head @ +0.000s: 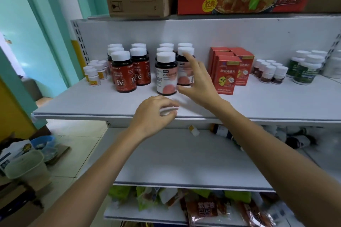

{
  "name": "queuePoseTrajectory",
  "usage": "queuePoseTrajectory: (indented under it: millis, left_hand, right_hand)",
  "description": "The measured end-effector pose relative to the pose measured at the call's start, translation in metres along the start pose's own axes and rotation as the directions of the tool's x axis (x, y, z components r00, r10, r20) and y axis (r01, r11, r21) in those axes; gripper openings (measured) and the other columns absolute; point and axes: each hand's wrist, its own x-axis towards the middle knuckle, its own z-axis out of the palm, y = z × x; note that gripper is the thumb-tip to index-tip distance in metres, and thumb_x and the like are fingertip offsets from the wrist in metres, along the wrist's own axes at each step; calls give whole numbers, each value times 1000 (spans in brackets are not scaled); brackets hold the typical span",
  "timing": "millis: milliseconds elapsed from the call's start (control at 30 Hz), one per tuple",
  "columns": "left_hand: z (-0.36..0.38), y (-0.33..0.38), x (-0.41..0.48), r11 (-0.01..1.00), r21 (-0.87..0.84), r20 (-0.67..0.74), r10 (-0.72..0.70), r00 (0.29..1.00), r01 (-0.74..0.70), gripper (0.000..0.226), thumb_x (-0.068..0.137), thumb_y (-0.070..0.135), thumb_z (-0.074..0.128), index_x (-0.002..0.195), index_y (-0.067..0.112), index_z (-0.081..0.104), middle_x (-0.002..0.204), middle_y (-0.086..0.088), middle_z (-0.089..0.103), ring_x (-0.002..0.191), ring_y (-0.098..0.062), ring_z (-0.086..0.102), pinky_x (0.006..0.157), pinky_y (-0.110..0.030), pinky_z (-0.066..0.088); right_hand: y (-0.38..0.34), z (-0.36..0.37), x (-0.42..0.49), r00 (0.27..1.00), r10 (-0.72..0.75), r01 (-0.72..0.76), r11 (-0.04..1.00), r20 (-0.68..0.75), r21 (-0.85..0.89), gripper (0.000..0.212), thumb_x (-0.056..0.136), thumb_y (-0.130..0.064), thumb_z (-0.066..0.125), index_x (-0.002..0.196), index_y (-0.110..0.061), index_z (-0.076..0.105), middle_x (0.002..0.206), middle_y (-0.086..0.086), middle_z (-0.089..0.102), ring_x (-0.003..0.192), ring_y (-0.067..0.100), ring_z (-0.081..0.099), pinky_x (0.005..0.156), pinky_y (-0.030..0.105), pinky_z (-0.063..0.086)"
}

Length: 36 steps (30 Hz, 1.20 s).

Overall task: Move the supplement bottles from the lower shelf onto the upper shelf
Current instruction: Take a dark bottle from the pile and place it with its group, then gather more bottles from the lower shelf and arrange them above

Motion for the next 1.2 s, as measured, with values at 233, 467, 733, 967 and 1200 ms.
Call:
queuePoseTrajectory:
  millis: [233, 467, 733, 967, 1200]
  left_hand:
    - [46, 61, -4, 989, -85, 25, 121, 992, -118, 20, 80, 24, 60, 96, 20, 71, 100, 7, 67, 91, -5, 60, 85, -23, 47]
    - [147, 131, -26, 950, -217, 12, 231, 973, -223, 17, 77, 19, 60, 88, 14, 71, 89, 3, 68, 80, -4, 57, 73, -10, 41]
    - [243, 180, -61, 959, -260, 180, 165, 970, -115, 17, 83, 11, 64, 99, 15, 70, 101, 6, 62, 88, 6, 48, 76, 3, 31]
    - [280, 168, -86, 977, -211, 259, 43, 965, 13, 15, 85, 17, 64, 98, 20, 70, 100, 9, 60, 90, -3, 53, 77, -16, 38]
    - [298, 112, -65, 984, -134, 281, -72, 957, 113, 18, 85, 17, 62, 101, 18, 69, 105, 8, 59, 97, -7, 52, 84, -22, 38]
  right_hand:
    - [20, -71, -57, 996, 6, -18, 990, -84, -140, 71, 76, -15, 70, 138, -18, 38, 118, 5, 52, 92, 10, 48, 80, 27, 44]
    - [61, -166, -152, 970, 45, -99, 970, -238, -222, 46, 78, -9, 69, 121, -12, 54, 94, -3, 57, 67, 15, 53, 65, 25, 45]
    - [114, -219, -260, 956, 220, -261, 942, -196, -214, 38, 79, -9, 70, 115, -8, 57, 92, 1, 58, 71, 15, 55, 67, 26, 47]
    - [161, -212, -306, 891, 446, -455, 876, -86, -161, 41, 80, -10, 68, 118, -12, 54, 94, -2, 57, 76, 17, 57, 71, 29, 46]
    - [199, -169, -308, 843, 537, -534, 837, -11, -119, 40, 82, -14, 68, 119, -14, 54, 98, -2, 60, 88, 15, 57, 75, 26, 44]
